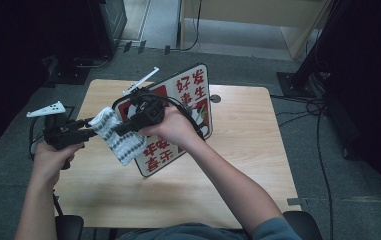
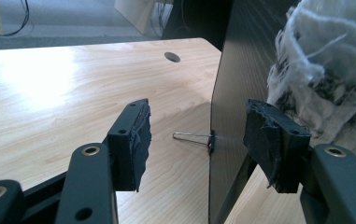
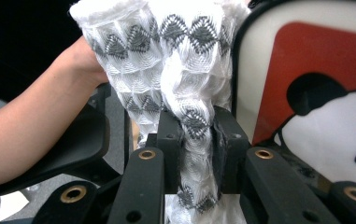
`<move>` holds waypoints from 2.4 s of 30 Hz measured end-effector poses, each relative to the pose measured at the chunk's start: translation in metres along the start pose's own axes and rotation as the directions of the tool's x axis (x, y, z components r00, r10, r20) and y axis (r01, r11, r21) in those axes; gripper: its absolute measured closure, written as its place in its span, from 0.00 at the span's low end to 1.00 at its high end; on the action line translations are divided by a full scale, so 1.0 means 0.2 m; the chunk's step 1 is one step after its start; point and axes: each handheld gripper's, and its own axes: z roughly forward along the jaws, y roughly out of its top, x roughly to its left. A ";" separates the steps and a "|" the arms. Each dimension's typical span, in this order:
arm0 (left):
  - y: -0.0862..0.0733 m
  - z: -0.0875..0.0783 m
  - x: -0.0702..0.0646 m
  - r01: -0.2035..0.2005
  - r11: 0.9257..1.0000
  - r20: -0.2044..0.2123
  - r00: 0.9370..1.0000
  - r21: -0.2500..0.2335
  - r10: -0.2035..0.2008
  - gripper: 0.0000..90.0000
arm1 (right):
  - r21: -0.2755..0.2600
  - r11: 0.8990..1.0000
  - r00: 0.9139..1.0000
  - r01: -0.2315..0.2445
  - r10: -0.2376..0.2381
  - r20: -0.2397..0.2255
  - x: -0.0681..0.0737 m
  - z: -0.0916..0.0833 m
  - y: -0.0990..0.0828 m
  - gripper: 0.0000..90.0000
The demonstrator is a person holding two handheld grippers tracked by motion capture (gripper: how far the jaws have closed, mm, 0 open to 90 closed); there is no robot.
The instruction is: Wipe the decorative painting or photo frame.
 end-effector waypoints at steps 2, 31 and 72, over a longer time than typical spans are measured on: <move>0.00 0.00 0.00 0.000 1.000 0.001 1.000 -0.002 0.000 0.46 | 0.000 1.000 1.000 0.003 -0.003 0.000 0.00 0.01 -0.01 0.85; -0.01 0.00 0.01 -0.002 1.000 0.003 1.000 0.008 0.002 0.45 | 0.015 1.000 1.000 -0.028 0.028 -0.008 -0.06 0.08 -0.12 0.85; 0.10 0.02 -0.12 -0.067 0.998 0.055 0.996 -0.001 0.067 0.54 | 0.052 0.995 0.996 -0.084 0.084 -0.005 -0.10 0.17 -0.25 0.85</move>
